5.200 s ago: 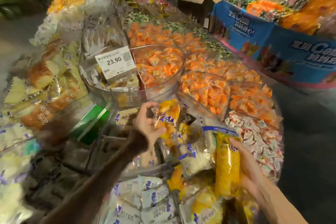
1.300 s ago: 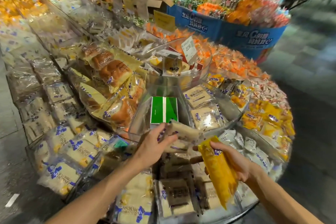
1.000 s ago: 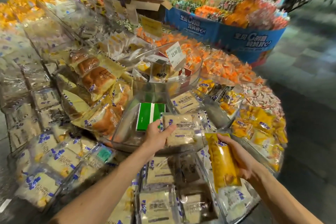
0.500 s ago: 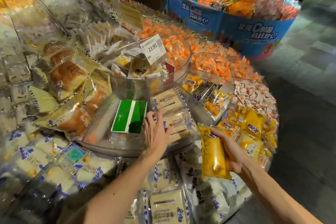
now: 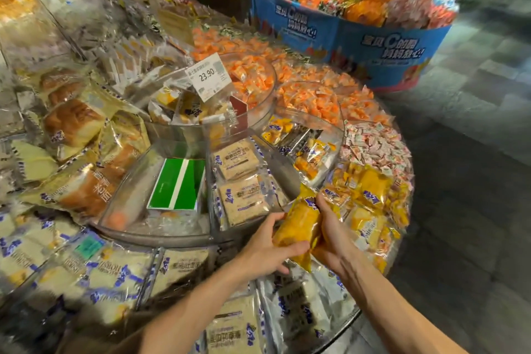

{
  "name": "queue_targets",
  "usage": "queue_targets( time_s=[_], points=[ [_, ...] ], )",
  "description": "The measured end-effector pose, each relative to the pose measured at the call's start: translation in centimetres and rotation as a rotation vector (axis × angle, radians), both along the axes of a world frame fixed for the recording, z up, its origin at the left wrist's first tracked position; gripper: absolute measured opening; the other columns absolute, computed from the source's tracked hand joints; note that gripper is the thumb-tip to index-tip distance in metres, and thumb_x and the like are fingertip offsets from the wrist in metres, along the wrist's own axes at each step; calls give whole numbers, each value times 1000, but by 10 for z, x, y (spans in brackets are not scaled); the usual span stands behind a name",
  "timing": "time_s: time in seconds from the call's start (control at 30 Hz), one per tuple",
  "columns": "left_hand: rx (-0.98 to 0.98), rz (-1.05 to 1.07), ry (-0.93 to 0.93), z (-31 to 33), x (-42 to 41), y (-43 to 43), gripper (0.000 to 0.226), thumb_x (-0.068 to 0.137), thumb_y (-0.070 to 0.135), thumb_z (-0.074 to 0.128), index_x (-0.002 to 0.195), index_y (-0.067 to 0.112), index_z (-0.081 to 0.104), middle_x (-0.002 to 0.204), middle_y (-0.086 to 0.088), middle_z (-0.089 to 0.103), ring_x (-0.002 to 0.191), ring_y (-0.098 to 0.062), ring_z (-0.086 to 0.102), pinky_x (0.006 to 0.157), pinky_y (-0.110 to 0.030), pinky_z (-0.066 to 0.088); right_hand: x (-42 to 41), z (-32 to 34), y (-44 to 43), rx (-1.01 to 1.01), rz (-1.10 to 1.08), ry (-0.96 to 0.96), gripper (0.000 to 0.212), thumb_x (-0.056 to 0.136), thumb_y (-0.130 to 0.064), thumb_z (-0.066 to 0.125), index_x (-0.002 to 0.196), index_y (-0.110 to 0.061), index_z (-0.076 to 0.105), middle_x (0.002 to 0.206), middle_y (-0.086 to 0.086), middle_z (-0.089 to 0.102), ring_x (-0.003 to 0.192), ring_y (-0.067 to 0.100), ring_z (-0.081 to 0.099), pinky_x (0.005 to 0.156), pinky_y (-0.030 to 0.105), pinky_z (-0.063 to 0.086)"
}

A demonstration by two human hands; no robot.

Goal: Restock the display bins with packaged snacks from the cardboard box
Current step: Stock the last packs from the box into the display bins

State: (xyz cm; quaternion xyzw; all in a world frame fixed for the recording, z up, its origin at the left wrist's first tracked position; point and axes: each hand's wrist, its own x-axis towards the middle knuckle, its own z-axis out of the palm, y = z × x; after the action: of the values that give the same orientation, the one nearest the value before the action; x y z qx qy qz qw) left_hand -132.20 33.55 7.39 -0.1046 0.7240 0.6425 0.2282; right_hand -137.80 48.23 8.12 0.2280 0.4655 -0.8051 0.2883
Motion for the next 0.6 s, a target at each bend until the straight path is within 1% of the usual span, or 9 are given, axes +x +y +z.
queue_targets(
  time_s=[0.07, 0.1, 0.17, 0.2, 0.23, 0.3, 0.33, 0.43, 0.6],
  points=[
    [26, 20, -11, -5, 2, 2, 79, 79, 29, 84, 141, 30, 35, 121, -3, 61, 79, -19, 72, 64, -32, 59, 7, -2, 5, 38, -7, 18, 62, 97, -56, 49, 121, -1, 66, 120, 25, 68, 116, 39, 64, 93, 52, 54],
    [13, 12, -15, -7, 4, 3, 78, 79, 28, 84, 141, 29, 36, 119, -4, 63, 71, -18, 71, 62, -30, 57, 10, -3, 7, 87, 3, 39, 56, 97, -54, 51, 117, -4, 67, 117, 22, 70, 114, 38, 65, 94, 52, 54],
    [-5, -10, -42, -12, 8, 5, 70, 81, 28, 83, 135, 30, 39, 115, -3, 65, 64, -16, 67, 61, -28, 56, 17, -5, 19, 224, 3, 98, 38, 95, -45, 61, 112, -13, 67, 106, 12, 76, 104, 31, 71, 85, 44, 58],
    [-11, -29, -49, -14, 9, 8, 65, 82, 27, 82, 131, 31, 40, 114, -3, 64, 64, -16, 67, 63, -29, 57, 19, -9, 29, 312, -9, 136, 35, 92, -41, 67, 114, -15, 66, 104, 8, 77, 98, 26, 73, 77, 38, 59],
    [-22, -49, -50, -18, 9, 13, 61, 82, 28, 82, 127, 31, 41, 115, -3, 64, 66, -17, 68, 65, -30, 59, 21, -15, 41, 399, -27, 160, 40, 86, -38, 74, 118, -15, 64, 104, 7, 77, 94, 23, 74, 72, 34, 57],
    [-39, -64, -44, -22, 4, 28, 55, 81, 29, 82, 120, 30, 44, 116, -4, 63, 68, -18, 68, 62, -28, 58, 21, -23, 69, 537, -63, 146, 58, 74, -34, 86, 121, -15, 57, 106, 16, 74, 83, 24, 71, 67, 34, 53],
    [-39, -63, -49, -23, 1, 39, 53, 82, 28, 82, 120, 28, 44, 117, -5, 62, 68, -17, 68, 57, -25, 55, 19, -25, 84, 593, -64, 141, 60, 72, -31, 88, 120, -16, 53, 104, 18, 72, 77, 25, 68, 65, 35, 52],
    [-21, -64, -52, -28, -9, 76, 52, 85, 25, 79, 122, 25, 43, 112, -4, 63, 65, -18, 67, 49, -21, 50, 4, -24, 122, 683, 13, 200, 49, 79, -18, 84, 114, -10, 51, 91, 14, 68, 68, 23, 64, 61, 35, 52],
    [-141, 0, 6, -38, -54, 122, 45, 86, 27, 77, 117, 34, 45, 106, -2, 66, 58, -19, 66, 60, -35, 58, -60, -39, 171, 904, 185, 359, 42, 78, -26, 86, 99, -2, 57, 76, 6, 67, 64, 17, 63, 60, 36, 51]
  ],
)
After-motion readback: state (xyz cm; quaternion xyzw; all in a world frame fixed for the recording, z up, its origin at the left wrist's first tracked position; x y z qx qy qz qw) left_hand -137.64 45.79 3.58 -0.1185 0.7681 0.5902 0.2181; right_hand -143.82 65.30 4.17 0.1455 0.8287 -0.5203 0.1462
